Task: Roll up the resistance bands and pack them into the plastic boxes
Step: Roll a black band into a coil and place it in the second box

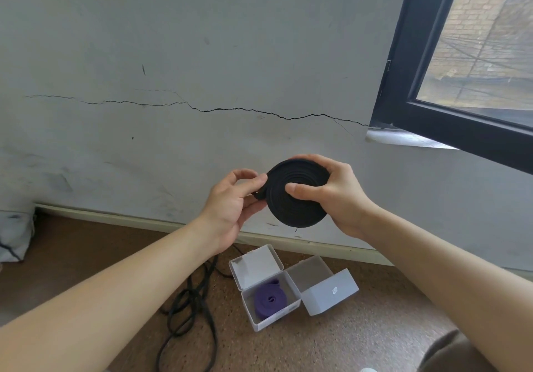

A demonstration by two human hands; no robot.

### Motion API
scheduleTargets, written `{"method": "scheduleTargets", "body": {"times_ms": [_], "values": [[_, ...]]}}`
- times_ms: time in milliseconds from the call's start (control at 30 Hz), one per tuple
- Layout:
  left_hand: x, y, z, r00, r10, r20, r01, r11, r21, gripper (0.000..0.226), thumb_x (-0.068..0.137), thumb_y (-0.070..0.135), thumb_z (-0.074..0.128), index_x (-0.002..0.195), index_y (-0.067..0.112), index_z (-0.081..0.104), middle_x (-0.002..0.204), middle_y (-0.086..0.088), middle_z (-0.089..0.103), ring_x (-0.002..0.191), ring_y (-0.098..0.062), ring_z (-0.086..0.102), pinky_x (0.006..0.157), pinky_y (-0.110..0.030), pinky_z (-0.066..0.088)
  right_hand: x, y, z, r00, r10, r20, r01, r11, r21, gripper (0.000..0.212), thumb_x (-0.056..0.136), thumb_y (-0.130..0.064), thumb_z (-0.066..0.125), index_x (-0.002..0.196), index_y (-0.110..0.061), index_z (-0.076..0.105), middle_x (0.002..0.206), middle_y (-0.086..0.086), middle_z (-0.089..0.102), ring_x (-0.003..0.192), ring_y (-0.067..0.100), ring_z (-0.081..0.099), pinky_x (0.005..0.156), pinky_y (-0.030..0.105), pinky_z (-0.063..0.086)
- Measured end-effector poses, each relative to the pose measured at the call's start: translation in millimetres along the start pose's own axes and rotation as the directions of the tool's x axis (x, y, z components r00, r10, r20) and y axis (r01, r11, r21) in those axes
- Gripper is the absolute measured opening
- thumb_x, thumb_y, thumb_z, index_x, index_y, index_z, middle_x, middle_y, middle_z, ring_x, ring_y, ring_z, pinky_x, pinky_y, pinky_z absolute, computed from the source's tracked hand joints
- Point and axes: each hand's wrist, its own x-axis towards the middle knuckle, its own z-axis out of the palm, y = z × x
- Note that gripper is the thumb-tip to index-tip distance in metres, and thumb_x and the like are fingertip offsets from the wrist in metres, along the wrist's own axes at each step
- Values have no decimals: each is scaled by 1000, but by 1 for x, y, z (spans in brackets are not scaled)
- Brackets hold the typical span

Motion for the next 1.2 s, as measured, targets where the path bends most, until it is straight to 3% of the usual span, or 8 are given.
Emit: {"method": "scheduleTargets", "body": {"times_ms": [233, 333, 533, 667, 800, 900, 1000, 1200], "values": [[-9, -17, 18, 990, 76, -115, -66, 994, 89, 13, 99, 26, 63, 94, 14, 64, 95, -7, 76, 91, -21, 74, 79, -32, 59, -6, 6, 4, 993, -18, -114, 15, 999, -29, 45, 77, -12, 87, 116, -29, 72, 105, -10, 72, 100, 12, 69, 74, 30, 63], [-14, -20, 23, 995, 87, -42, -81, 989, 123, 21, 106, 26, 51, 113, 22, 70, 111, -4, 76, 105, -23, 73, 86, -34, 57, -7, 8, 0, 976, -29, -216, 18, 999, -49, 46, 79, -15, 87, 119, -30, 70, 108, -11, 71, 103, 12, 67, 74, 28, 63], [-17, -31, 36, 996, 18, 83, -27, 994, 108, 44, 97, 16, 66, 134, 36, 57, 120, -9, 73, 107, -25, 73, 89, -42, 61, -15, 18, -5, 951, -47, -307, 35, 998, -45, 43, 83, -21, 84, 120, -34, 66, 111, -15, 69, 106, 9, 66, 83, 31, 62], [-6, -30, 38, 999, 4, 42, -11, 989, 146, 36, 96, 11, 66, 125, 33, 62, 116, -13, 73, 99, -26, 76, 78, -39, 62, -17, 25, -13, 978, 48, -204, -43, 999, 31, 34, 93, -31, 73, 125, -34, 62, 116, -13, 67, 111, 10, 65, 89, 37, 62], [11, -35, 35, 995, -93, 24, 87, 979, 183, 30, 97, 8, 65, 119, 29, 65, 113, -14, 75, 88, -26, 75, 68, -34, 58, -16, 32, -36, 949, 301, 91, -314, 928, 204, 36, 102, -46, 50, 133, -30, 58, 129, 1, 65, 119, 26, 65, 87, 49, 62], [20, -44, 32, 989, -148, 11, 141, 964, 226, 28, 98, 6, 63, 117, 27, 66, 106, -12, 76, 80, -24, 73, 64, -32, 58, -16, 48, -59, 918, 359, 170, -366, 931, 12, 41, 106, -49, 37, 142, -34, 51, 127, 5, 65, 106, 32, 71, 83, 43, 63], [25, -54, 29, 980, -201, -1, 194, 947, 255, 28, 98, 4, 62, 118, 23, 65, 101, -13, 75, 78, -26, 71, 70, -37, 61, -12, 77, -86, 907, 404, 119, -375, 903, -211, 45, 107, -47, 34, 147, -30, 47, 115, 10, 68, 90, 29, 73, 79, 36, 62], [38, -85, 26, 960, -276, -55, 276, 888, 368, 29, 98, 4, 63, 122, 20, 64, 98, -12, 74, 70, -21, 71, 54, -25, 55, 2, 166, -121, 798, 599, 70, -363, 570, -738, 43, 108, -39, 44, 136, -12, 60, 110, 6, 68, 81, 20, 68, 67, 25, 53]]}}
